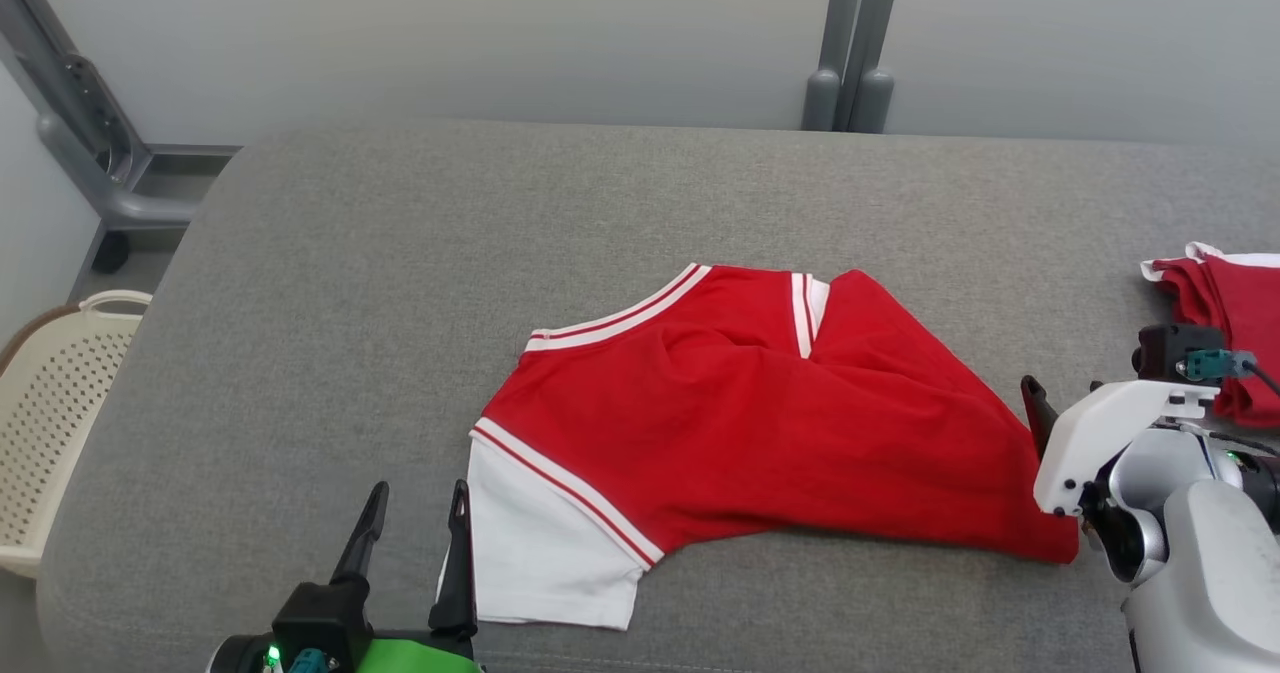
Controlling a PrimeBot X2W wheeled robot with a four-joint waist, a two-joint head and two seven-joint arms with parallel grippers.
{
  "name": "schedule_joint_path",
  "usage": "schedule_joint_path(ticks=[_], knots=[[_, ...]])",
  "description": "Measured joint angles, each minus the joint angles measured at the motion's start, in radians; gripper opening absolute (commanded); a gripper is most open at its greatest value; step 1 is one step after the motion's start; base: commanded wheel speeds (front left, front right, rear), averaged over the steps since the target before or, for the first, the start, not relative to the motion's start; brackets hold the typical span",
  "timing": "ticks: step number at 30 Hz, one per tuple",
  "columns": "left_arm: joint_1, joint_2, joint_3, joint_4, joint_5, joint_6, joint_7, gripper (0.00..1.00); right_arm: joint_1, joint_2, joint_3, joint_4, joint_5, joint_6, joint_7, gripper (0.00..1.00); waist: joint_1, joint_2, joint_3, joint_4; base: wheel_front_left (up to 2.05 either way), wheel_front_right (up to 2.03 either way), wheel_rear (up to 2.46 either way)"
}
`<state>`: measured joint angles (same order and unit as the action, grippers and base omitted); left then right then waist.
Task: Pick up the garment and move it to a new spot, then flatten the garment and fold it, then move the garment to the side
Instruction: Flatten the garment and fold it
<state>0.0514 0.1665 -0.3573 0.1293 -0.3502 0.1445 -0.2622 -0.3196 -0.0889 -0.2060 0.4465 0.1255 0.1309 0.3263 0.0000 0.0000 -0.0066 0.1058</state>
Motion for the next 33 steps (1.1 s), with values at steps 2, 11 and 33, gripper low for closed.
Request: schedule_joint_path(ticks=[2,11,33], knots=[[0.0,0.005,0.01,-0.013,0.004,-0.004,0.0,1.0,-0.031,-0.019,-0.012,0.046,0.004,0.0,0.032,1.0,0.0,0.0,0.012,0.013,0.0,0.0,0.0],[-0.005,0.005,0.01,-0.033,0.032,-0.019,0.0,1.0,-0.151,-0.081,-0.021,0.225,0.006,0.0,0.146,1.0,0.0,0.0,0.092,0.069,0.0,0.0,0.0],[-0.04,-0.025,0.016,-0.017,0.042,-0.036,0.0,1.0,-0.272,-0.117,0.064,0.165,0.118,0.0,0.188,0.0,0.0,0.0,0.166,0.123,0.0,0.0,0.0]])
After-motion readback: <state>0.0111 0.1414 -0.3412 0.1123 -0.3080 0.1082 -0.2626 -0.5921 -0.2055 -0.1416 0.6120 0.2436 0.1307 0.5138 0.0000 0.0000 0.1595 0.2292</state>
